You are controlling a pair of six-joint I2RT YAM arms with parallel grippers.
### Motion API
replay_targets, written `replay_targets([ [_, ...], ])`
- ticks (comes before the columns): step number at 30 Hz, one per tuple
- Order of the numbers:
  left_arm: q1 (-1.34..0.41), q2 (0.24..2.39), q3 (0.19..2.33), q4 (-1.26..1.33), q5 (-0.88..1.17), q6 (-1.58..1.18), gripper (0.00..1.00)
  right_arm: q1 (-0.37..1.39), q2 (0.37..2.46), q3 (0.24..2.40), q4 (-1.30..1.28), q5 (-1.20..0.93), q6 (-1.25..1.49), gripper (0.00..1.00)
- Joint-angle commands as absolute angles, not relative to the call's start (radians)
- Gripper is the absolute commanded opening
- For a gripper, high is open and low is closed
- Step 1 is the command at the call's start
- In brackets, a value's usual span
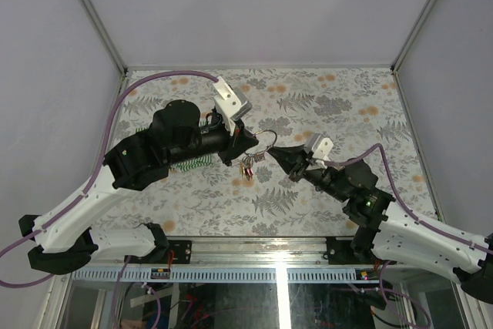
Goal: Put the keys on the keyring
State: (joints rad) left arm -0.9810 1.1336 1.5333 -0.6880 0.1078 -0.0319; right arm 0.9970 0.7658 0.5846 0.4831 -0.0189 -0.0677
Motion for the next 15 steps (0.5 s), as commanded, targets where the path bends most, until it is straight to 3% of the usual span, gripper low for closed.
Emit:
replay_targets([
  [1,-0.979,1.113,1.53,-0.584,0.104,-0.026,0.0,1.003,0.726,0.624,0.503,0.022,-0.117,0.03],
  [9,-0.979,1.093,1.492,-0.567,0.107,-0.036,0.0,1.004,0.691,0.692,0.327,0.051,-0.258,0.0],
  [15,-0.979,1.079,1.451,-0.544,0.114,-0.047,0.11,1.003,0.697,0.791,0.151,0.061,-0.414,0.0],
])
